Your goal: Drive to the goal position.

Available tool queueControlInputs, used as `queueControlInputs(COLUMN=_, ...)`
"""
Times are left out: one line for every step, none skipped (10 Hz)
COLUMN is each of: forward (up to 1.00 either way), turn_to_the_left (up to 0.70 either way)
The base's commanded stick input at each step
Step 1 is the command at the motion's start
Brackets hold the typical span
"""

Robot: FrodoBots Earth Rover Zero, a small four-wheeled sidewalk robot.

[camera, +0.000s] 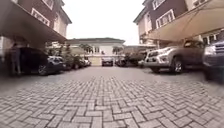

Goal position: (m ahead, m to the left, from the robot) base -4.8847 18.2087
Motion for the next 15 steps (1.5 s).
queueControlInputs(forward=0.00, turn_to_the_left=0.07)
queueControlInputs(forward=0.00, turn_to_the_left=0.70)
queueControlInputs(forward=0.00, turn_to_the_left=0.70)
queueControlInputs(forward=0.00, turn_to_the_left=0.70)
queueControlInputs(forward=0.00, turn_to_the_left=0.70)
queueControlInputs(forward=0.00, turn_to_the_left=0.70)
queueControlInputs(forward=0.00, turn_to_the_left=0.70)
queueControlInputs(forward=0.00, turn_to_the_left=0.70)
queueControlInputs(forward=0.00, turn_to_the_left=0.70)
queueControlInputs(forward=0.00, turn_to_the_left=0.70)
queueControlInputs(forward=0.00, turn_to_the_left=0.70)
queueControlInputs(forward=0.00, turn_to_the_left=0.70)
queueControlInputs(forward=0.00, turn_to_the_left=0.70)
queueControlInputs(forward=0.00, turn_to_the_left=0.70)
queueControlInputs(forward=0.00, turn_to_the_left=0.70)
